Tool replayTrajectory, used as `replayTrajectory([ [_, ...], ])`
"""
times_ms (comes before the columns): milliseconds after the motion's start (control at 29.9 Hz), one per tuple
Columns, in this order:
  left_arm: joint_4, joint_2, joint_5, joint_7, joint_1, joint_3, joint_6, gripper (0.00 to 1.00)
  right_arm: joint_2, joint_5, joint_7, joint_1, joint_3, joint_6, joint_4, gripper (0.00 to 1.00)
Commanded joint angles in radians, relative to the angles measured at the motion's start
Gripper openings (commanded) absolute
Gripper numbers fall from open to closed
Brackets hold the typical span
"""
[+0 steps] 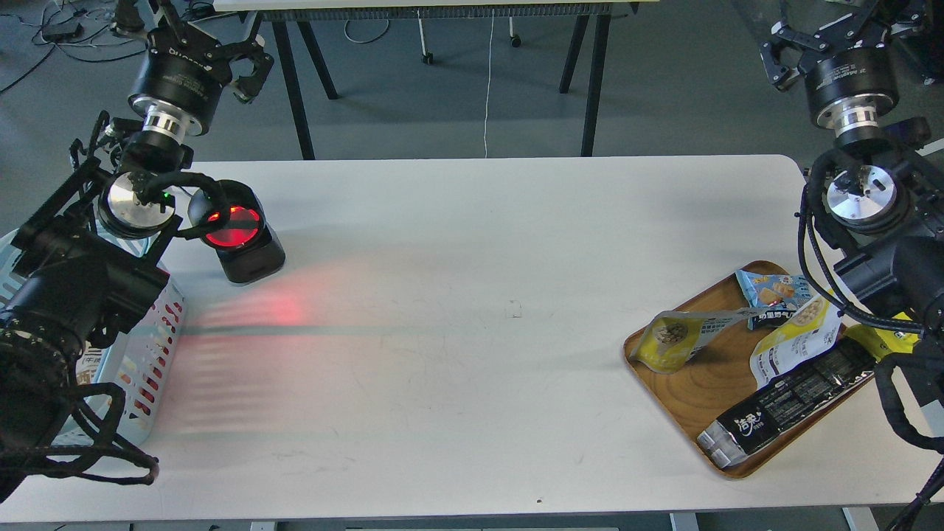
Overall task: Scan snack and place in basket
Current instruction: 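Move the right gripper toward the yellow snack bag on the wooden tray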
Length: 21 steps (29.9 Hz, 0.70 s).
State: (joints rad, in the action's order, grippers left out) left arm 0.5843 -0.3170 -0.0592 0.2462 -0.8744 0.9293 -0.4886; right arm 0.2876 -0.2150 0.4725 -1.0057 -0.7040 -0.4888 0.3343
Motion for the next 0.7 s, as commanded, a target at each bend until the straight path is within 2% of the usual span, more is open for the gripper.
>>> replayTrajectory([
  [0, 0.0, -0.016, -0.002, 0.001, 0.006, -0.001, 0.005, 1.0, 0.007, 0.002, 0.002, 0.019, 0.004, 0.0, 0.002, 1.0],
  [167, 0.002, -0.046, -0.004, -0.008, 0.0, -0.001, 0.0, 1.0, 0.044, 0.002, 0.002, 0.032, 0.008, 0.0, 0.057, 1.0],
  [368, 0.011, -0.056, -0.022, -0.005, -0.014, 0.003, 0.002, 1.0, 0.197, 0.022, 0.003, -0.007, 0.072, 0.0, 0.201, 1.0],
  [535, 0.012, -0.057, -0.042, 0.004, -0.017, -0.003, 0.0, 1.0, 0.313, 0.026, 0.016, -0.163, 0.318, 0.0, 0.288, 1.0],
  [668, 0.014, -0.062, -0.042, -0.007, -0.012, -0.015, 0.0, 1.0, 0.389, 0.095, 0.016, -0.302, 0.535, 0.0, 0.397, 1.0],
])
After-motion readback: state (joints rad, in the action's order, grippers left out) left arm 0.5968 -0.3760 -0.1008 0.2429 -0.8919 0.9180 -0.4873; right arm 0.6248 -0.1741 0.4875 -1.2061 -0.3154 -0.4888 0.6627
